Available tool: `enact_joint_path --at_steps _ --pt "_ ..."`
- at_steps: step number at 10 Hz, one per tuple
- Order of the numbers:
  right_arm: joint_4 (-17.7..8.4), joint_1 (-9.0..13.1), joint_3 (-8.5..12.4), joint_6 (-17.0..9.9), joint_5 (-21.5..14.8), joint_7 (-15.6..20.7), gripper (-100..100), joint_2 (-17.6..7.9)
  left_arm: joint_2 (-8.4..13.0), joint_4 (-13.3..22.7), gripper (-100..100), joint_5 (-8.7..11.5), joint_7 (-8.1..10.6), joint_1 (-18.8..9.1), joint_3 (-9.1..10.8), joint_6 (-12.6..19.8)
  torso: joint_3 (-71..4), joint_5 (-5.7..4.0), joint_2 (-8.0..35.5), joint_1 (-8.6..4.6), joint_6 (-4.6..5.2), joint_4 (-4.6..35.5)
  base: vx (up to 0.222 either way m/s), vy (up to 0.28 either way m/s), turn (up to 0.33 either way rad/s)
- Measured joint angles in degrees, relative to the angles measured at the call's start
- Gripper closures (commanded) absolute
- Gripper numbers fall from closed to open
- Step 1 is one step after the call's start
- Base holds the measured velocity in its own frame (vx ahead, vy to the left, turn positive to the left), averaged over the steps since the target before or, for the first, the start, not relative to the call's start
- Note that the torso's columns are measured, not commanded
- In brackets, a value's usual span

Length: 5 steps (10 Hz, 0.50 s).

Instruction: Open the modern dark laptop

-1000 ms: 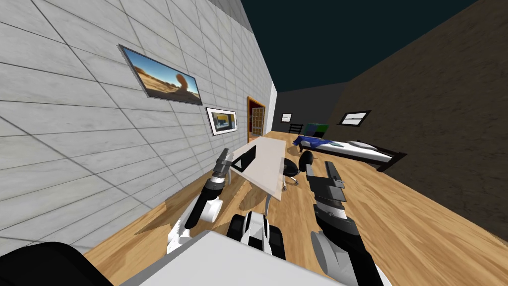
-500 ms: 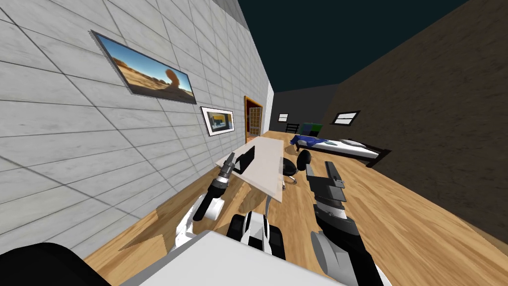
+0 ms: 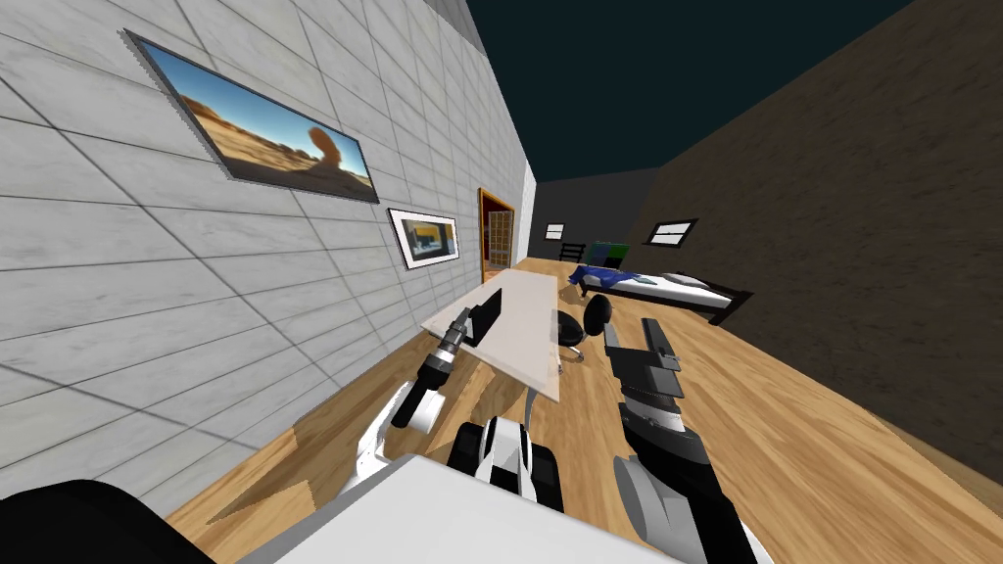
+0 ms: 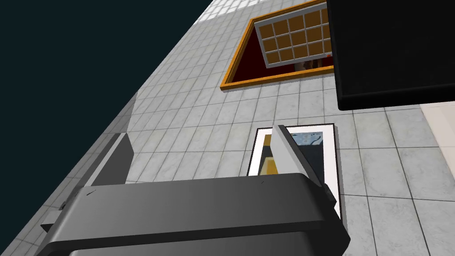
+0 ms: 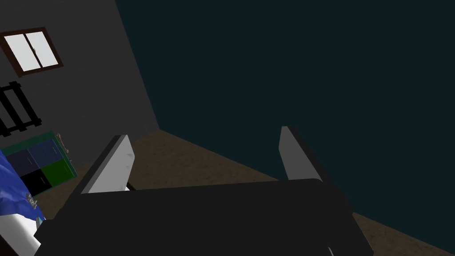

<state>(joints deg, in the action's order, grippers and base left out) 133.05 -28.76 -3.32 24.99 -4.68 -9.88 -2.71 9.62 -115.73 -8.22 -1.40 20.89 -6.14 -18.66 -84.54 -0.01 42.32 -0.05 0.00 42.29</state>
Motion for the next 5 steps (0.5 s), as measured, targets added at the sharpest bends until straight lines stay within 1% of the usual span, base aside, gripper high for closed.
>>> enact_joint_path --at_steps 2,3,4,5 --pt "0.0 0.0 0.0 0.0 0.0 0.0 0 0.0 1.0 2.7 -100 -1.0 -0.69 -1.4 -0.58 2.2 -0.1 0.03 -0.1 0.1 -0.01 0.0 0.038 0.048 -0.085" --pt "0.0 0.0 0.0 0.0 0.0 0.0 0 0.0 2.1 3.5 -100 -1.1 -0.65 -1.3 -0.49 2.9 -0.1 0.02 -0.1 0.08 -0.02 0.0 0.02 0.04 -0.052" --pt "0.0 0.0 0.0 0.0 0.0 0.0 0 0.0 3.1 4.5 -100 -1.1 -0.51 -1.8 -0.33 3.6 0.0 0.01 0.0 0.03 -0.01 0.0 0.019 0.039 -0.047" --pt "0.0 0.0 0.0 0.0 0.0 0.0 0 0.0 3.4 5.7 -100 -1.5 -0.7 -2.2 -0.49 4.1 0.0 0.0 0.0 0.01 0.0 0.0 0.028 0.048 -0.104"
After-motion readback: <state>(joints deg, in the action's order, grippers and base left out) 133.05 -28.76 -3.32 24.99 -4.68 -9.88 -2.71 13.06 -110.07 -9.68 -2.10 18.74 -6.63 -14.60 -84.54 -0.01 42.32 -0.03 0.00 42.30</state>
